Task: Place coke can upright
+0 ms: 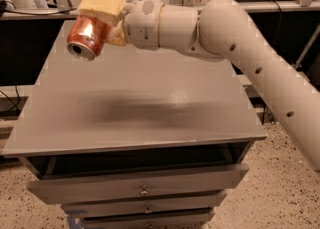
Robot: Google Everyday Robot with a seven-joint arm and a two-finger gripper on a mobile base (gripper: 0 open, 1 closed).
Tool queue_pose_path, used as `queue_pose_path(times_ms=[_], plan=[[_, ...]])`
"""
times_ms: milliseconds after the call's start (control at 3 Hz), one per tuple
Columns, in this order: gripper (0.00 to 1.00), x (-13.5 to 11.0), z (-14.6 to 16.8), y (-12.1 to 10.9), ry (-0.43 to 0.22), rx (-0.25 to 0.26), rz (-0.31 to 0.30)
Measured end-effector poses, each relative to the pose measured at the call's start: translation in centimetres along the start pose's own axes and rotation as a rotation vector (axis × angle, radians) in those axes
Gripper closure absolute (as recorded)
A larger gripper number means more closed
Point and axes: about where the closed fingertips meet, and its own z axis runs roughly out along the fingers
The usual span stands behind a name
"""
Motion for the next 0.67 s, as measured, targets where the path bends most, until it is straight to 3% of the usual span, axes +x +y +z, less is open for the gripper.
queue_pose_path(times_ms=[333, 667], plan=[[1.00, 1.54, 1.23, 0.43, 0.089, -0.002, -0.288], [1.00, 1.98, 1.38, 0.79, 0.102, -0.034, -0.426]])
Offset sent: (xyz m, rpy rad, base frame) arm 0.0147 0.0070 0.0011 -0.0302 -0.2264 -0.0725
